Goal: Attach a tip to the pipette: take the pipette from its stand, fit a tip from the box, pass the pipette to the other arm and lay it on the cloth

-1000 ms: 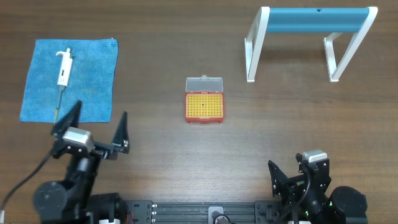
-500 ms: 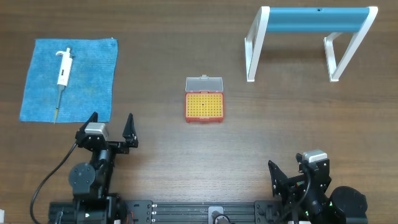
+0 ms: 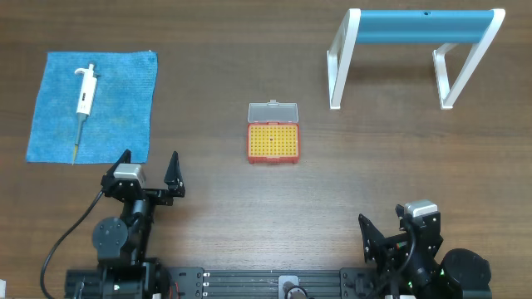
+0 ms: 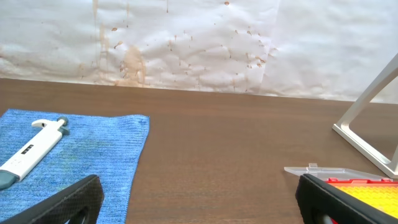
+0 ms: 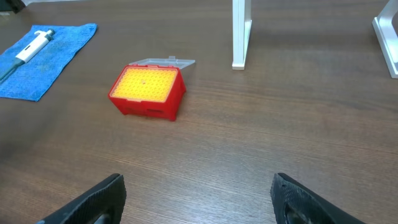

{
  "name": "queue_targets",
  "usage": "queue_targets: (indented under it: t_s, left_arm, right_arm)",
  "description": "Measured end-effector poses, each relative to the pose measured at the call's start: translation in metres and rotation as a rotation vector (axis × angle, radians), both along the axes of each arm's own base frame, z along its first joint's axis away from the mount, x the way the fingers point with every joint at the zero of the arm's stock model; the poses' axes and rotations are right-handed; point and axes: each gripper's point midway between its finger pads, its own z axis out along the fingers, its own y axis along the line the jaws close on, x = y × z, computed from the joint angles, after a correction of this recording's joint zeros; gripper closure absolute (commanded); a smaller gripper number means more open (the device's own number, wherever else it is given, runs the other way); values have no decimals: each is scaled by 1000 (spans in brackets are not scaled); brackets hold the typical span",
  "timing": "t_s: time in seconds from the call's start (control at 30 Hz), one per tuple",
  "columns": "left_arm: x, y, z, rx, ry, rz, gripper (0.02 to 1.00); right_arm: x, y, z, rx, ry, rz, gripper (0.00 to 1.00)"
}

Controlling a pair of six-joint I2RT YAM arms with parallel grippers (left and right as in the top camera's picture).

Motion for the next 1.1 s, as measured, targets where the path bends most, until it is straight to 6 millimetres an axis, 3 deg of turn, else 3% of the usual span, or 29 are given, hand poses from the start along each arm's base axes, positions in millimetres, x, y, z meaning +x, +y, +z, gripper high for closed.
queue_targets:
  t_s: [0.07,0.13,0.2,0.3,0.37,0.43,0.5,0.57,1.1]
  left_arm:
    - [0,0,0,0,0,0,23]
    - [0,0,0,0,0,0,20]
    - [0,0,0,0,-1,0,20]
    - [0,0,1,0,-3,2,20]
    - [0,1,1,0,-3,4,23]
    - [0,1,1,0,-3,4,20]
    - [0,1,1,0,-3,4,23]
    - [0,1,1,0,-3,4,20]
    - [0,1,1,0,-3,4,20]
  right_arm:
    - [2,0,4,-1,-21,0,237]
    - [36,-6,57,-26,-296,-22,235]
    - [70,-15,75,-52,-498,-73,235]
    - [98,-21,35,-64,-579,-105,235]
    - [105,-21,13,-65,-564,-106,235]
    - [110,-27,2,-79,-555,-152,237]
    - [118,-43,-33,-114,-483,-240,235]
    - [121,-47,-52,-125,-462,-262,235]
    - [122,-48,-51,-125,-468,-266,235]
